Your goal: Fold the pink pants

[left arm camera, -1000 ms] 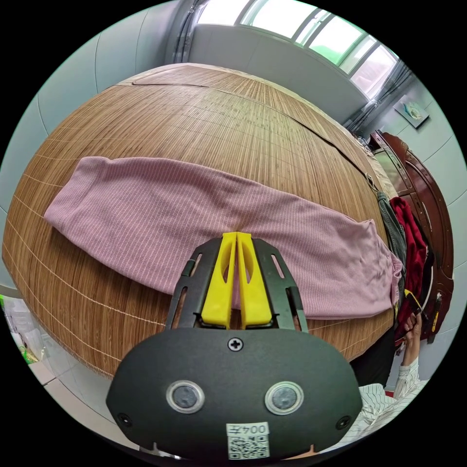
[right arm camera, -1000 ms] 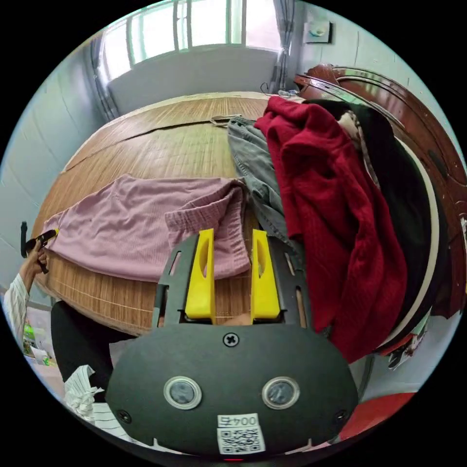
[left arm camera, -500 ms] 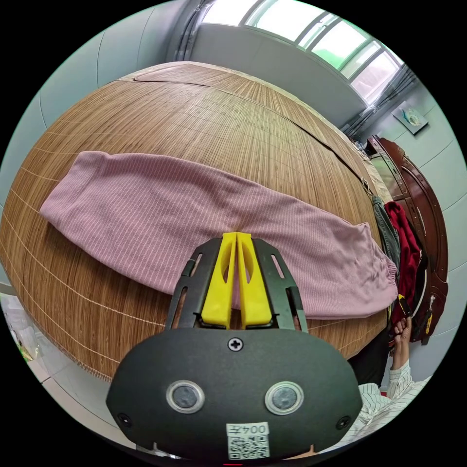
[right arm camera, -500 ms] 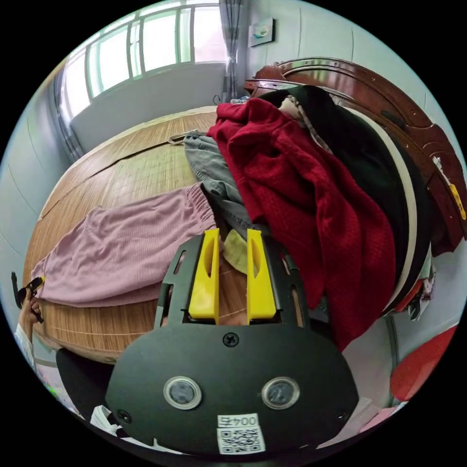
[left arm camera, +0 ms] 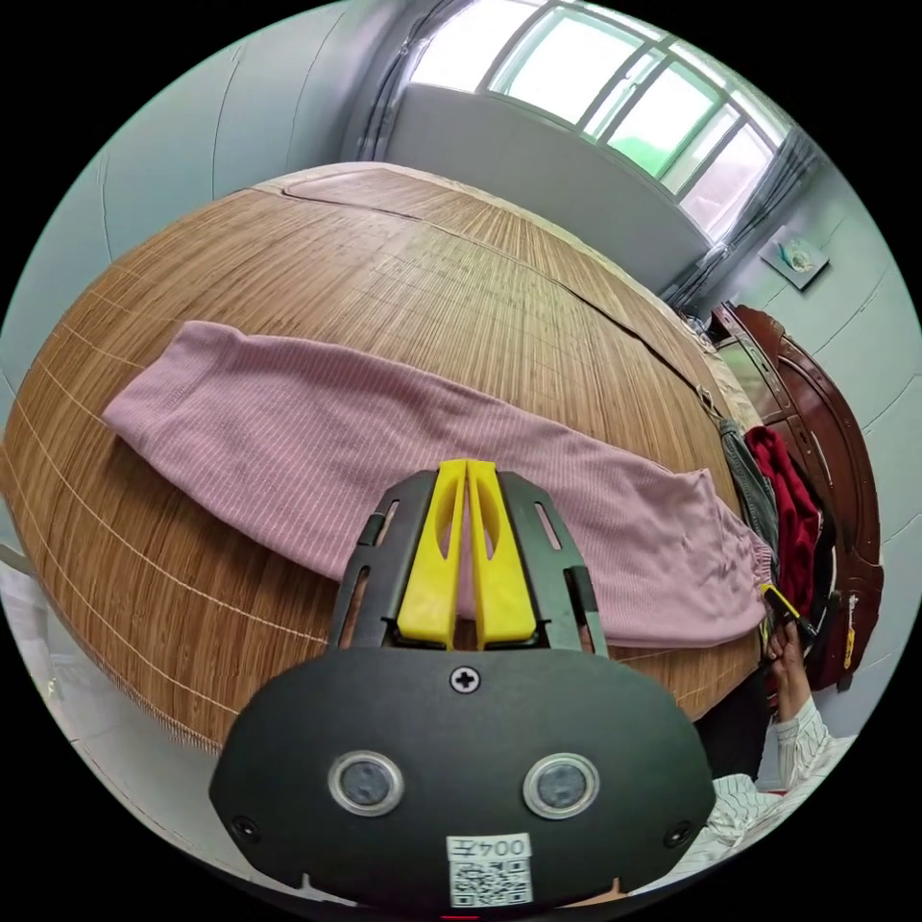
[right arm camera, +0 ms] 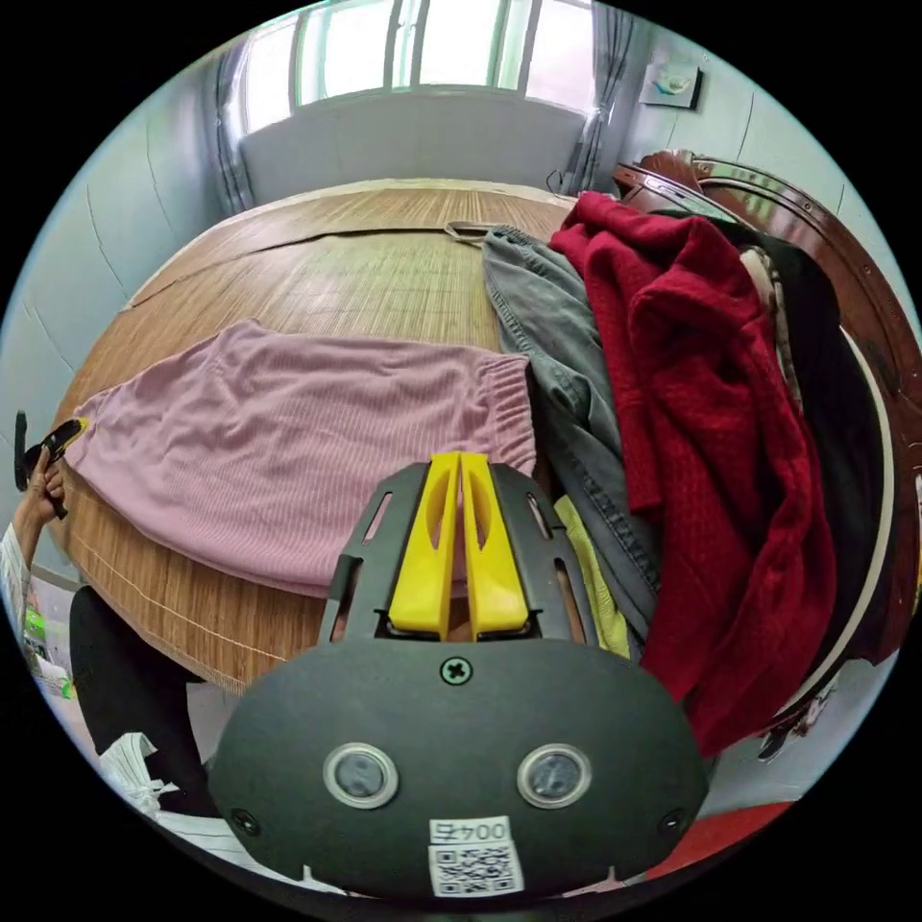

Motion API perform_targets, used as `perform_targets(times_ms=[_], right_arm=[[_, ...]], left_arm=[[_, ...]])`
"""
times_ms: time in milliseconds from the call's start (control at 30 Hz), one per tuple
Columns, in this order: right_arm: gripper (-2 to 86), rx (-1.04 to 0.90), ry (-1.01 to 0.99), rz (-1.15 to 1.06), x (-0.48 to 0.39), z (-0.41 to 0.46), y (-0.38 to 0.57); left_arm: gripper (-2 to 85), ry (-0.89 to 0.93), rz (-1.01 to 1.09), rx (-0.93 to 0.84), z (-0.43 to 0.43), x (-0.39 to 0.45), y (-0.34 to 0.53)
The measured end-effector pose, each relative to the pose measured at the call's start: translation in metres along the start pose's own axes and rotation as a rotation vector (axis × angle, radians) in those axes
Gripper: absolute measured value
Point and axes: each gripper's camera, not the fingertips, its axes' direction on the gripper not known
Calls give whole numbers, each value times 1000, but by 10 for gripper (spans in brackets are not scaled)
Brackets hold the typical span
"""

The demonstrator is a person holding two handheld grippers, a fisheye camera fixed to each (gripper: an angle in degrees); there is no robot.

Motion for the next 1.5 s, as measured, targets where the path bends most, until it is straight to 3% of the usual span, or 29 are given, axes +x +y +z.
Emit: perform_targets(times_ms=[200, 467, 633, 833, 967, 1033, 1200, 1300, 1433, 1500], right_arm=[[-6, 163, -154, -247, -106, -6, -49], [37, 34, -303, -515, -276, 69, -144], [47, -161, -273, -537, -331, 151, -185], [39, -121, -442, -382, -315, 156, -203], [31, -123, -528, -361, -331, 162, -193], [26, -193, -498, -373, -343, 180, -188], [-1, -75, -636, -296, -326, 156, -171], [-6, -56, -692, -277, -315, 152, -155], [-7, -43, -718, -259, -308, 154, -139], [-7, -44, -724, -265, -309, 156, -134]], left_arm=[[3, 89, 192, -29, 24, 73, 20], [2, 5, 361, -87, 109, 158, 27], [2, -16, 319, -186, 156, 154, 39], [2, 60, 307, -71, 130, 135, 63], [4, -35, 171, -136, 148, 77, 78], [6, 26, 79, -180, 160, 48, 89], [20, 125, -110, 63, 108, -25, 131], [33, 158, -320, 231, 77, -109, 174], [56, 370, -671, 501, 67, -226, 253], [66, 359, -736, 513, 74, -253, 275]])
